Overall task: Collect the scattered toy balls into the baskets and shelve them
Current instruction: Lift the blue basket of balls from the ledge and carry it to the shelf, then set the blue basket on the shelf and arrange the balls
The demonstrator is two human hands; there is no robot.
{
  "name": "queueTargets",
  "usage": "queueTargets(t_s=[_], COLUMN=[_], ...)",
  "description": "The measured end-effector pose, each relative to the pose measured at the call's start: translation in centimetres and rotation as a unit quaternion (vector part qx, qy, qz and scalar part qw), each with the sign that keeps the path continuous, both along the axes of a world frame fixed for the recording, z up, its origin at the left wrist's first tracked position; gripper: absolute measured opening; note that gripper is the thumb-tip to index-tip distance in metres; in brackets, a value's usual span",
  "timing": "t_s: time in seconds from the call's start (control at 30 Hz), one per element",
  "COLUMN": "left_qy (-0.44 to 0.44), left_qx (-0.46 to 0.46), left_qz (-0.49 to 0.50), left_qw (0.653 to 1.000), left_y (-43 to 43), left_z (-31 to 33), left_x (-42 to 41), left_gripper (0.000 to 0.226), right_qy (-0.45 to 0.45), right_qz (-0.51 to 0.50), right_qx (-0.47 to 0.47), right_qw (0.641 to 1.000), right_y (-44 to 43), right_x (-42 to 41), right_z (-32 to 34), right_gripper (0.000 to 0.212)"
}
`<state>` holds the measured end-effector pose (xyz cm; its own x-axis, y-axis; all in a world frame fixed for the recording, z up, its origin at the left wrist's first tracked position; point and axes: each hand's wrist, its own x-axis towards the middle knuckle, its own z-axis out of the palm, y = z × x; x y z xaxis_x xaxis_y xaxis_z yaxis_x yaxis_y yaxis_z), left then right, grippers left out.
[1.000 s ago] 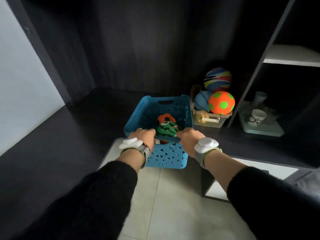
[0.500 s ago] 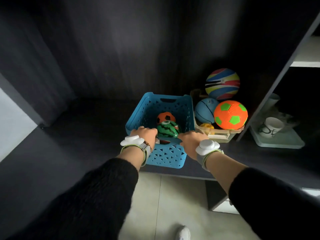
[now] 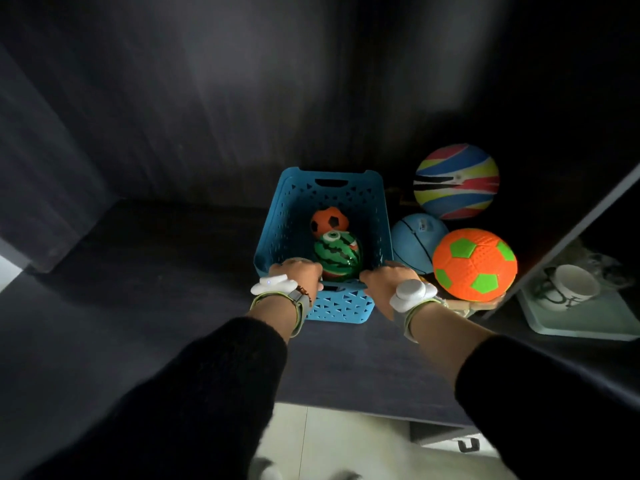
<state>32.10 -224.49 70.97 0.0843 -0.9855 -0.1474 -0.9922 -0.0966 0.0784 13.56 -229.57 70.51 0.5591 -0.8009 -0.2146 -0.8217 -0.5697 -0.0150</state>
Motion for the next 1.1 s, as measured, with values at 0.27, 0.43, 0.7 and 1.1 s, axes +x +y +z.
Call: queueTargets(t_s=[0.27, 0.43, 0.7, 1.1], left_qy=[-0.020, -0.007, 0.054, 0.196], left_qx=[0.001, 0.021, 0.016, -0.190], left_qz=[-0.015, -0.010, -0.012, 0.037], left_qw=[1.000, 1.000, 0.998, 0.961], left_y=[-4.1, -5.4, -4.8, -2.6], left_z=[-1.3, -1.4, -1.2, 11.6], left_x=[1.1, 1.4, 2.1, 1.1], left_gripper=[0.016, 0.012, 0.028, 0.035], right_qy=[0.022, 0.023, -0.084, -0.362], right_qz=[-0.049, -0.071, -0.076, -0.079], right_qx=[0.010, 0.037, 0.012, -0.154], right_qw=[0.998, 0.997, 0.993, 0.916], right_y=[-3.2, -3.7, -2.9, 0.1], right_x=[1.6, 1.9, 2.2, 6.5], right_z=[-0.3, 0.1, 0.3, 11.2], right_gripper=[0.023, 0.027, 0.028, 0.022])
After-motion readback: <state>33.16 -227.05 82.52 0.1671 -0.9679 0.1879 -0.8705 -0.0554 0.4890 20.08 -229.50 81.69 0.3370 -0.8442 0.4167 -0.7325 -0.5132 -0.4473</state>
